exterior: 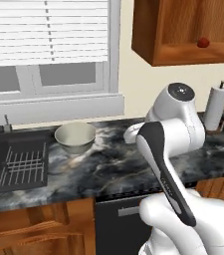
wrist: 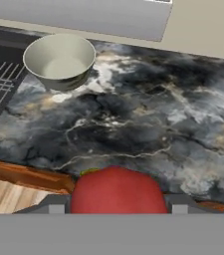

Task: Pick the bell peppers from the cabinet and place them in one bowl. Pick the corn from the sink and place it in the other bowl.

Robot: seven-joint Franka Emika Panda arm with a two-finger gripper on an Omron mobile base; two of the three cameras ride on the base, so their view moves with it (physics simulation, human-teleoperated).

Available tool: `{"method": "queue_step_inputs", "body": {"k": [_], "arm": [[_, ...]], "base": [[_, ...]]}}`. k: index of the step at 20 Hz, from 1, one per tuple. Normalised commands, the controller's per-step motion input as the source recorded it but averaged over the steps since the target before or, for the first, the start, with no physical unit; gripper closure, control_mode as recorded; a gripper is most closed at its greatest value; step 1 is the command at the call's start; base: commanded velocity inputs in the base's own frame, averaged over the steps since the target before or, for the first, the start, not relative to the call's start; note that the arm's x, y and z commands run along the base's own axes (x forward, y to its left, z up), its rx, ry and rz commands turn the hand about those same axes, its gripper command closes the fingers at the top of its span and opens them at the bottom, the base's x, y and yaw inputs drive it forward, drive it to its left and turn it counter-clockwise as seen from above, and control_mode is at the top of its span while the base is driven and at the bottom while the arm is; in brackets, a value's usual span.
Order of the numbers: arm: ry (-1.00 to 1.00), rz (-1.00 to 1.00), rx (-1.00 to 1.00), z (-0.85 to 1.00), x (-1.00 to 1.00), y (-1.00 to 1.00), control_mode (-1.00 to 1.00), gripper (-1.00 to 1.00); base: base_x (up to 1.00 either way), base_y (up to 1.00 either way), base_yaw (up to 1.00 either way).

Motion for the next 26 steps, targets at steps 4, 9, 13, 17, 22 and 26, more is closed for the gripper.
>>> {"method": "queue_step_inputs", "body": {"k": [4,9,13,17,22,26], "arm": [[0.00,0.00,0.00,0.00,0.00,0.00,1.00,1.00],[0.00,0.00,0.00,0.00,0.00,0.00,1.00,1.00],[0.00,0.00,0.00,0.00,0.00,0.00,1.00,1.00],[0.00,0.00,0.00,0.00,0.00,0.00,1.00,1.00],[0.01,-0.01,0.00,0.00,0.02,0.00,-1.00,1.00],[0.01,-0.01,0.00,0.00,0.01,-0.02,-1.00,1.00]], "base": [[0.17,0.93,-0.02],[0.37,0.29,-0.03],[0.64,0.00,-0.09],[0.66,0.00,-0.12],[0.24,0.00,-0.08],[0.00,0.00,0.00]]}}
